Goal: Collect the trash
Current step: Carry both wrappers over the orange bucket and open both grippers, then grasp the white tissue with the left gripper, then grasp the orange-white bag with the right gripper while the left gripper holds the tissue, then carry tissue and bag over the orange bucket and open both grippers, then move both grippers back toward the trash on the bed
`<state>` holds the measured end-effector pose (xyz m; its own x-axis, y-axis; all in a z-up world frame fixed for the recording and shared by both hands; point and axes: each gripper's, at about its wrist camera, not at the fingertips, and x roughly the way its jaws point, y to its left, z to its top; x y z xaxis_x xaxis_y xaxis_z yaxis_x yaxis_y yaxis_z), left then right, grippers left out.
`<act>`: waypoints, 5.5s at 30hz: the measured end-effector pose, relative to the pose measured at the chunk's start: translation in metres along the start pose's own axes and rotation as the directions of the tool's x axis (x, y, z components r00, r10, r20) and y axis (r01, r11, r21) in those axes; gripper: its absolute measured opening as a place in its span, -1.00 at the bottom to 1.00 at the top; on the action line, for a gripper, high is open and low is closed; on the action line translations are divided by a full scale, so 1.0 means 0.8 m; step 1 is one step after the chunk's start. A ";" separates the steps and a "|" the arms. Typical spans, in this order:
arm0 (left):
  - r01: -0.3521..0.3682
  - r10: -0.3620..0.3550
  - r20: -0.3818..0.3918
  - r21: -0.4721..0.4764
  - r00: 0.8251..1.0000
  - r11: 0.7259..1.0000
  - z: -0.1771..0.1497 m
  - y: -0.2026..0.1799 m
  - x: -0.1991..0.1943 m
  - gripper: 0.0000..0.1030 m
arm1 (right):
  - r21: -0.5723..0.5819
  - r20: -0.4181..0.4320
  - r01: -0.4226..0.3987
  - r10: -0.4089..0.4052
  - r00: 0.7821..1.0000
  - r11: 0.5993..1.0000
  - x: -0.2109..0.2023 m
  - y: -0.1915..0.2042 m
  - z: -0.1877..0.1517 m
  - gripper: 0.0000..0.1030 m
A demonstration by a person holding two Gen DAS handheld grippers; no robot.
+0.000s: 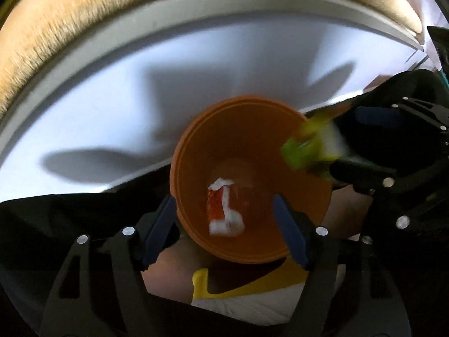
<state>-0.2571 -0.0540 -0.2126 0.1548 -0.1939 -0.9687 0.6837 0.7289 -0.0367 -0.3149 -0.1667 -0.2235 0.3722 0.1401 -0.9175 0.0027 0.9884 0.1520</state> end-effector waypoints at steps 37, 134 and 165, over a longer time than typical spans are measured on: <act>-0.180 -0.019 0.347 0.532 0.938 0.827 0.243 0.099 -0.135 0.75 | 0.238 0.396 -0.091 -0.011 0.918 0.967 -0.165 -0.086 0.048 0.66; 0.043 -0.043 0.263 0.006 0.964 0.999 -0.039 -0.003 -0.075 -0.38 | 0.116 0.154 -0.083 0.064 0.986 0.990 -0.067 -0.007 -0.020 -0.66; -0.044 0.065 0.341 -0.068 0.938 0.997 0.001 0.031 -0.134 0.63 | 0.133 0.233 -0.064 0.031 0.972 0.989 -0.094 -0.025 -0.008 0.43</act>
<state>-0.2559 -0.0157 -0.1097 0.4330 -0.3584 -0.8271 0.6260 0.7797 -0.0102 -0.3491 -0.1966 -0.1599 0.5782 0.1534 -0.8014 0.1021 0.9608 0.2576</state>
